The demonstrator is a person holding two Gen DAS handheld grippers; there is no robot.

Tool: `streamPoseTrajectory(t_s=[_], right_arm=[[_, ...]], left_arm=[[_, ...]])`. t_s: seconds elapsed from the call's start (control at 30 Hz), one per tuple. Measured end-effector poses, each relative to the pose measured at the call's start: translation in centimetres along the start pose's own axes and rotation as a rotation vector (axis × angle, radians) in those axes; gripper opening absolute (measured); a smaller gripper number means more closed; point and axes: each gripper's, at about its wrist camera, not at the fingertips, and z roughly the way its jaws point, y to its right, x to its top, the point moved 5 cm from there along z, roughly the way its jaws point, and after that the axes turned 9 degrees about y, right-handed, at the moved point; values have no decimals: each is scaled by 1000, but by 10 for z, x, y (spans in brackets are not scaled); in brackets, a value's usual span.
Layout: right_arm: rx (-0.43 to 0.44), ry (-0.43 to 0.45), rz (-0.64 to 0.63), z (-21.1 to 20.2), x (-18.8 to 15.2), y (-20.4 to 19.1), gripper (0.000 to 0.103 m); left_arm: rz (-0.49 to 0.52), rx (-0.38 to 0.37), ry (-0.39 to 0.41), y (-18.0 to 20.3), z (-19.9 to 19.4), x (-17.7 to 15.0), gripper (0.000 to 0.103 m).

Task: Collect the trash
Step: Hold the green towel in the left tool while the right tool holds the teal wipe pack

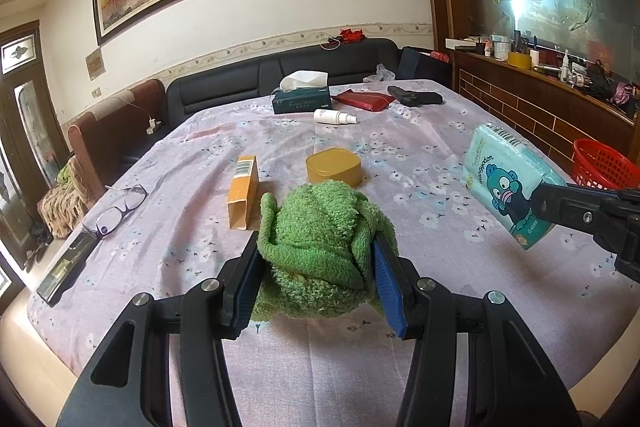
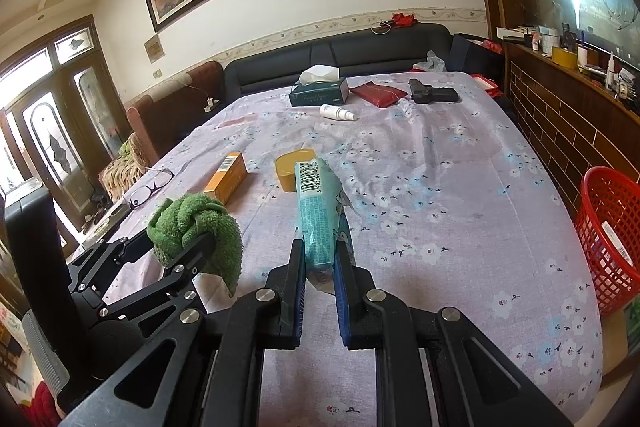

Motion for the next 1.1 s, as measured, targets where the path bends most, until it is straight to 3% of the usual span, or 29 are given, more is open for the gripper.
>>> streamPoseTrajectory(t_s=[1.1], right_arm=[[-23, 13, 47, -5, -2, 17, 14]], left_arm=[[-24, -24, -2, -4, 2, 8, 51]])
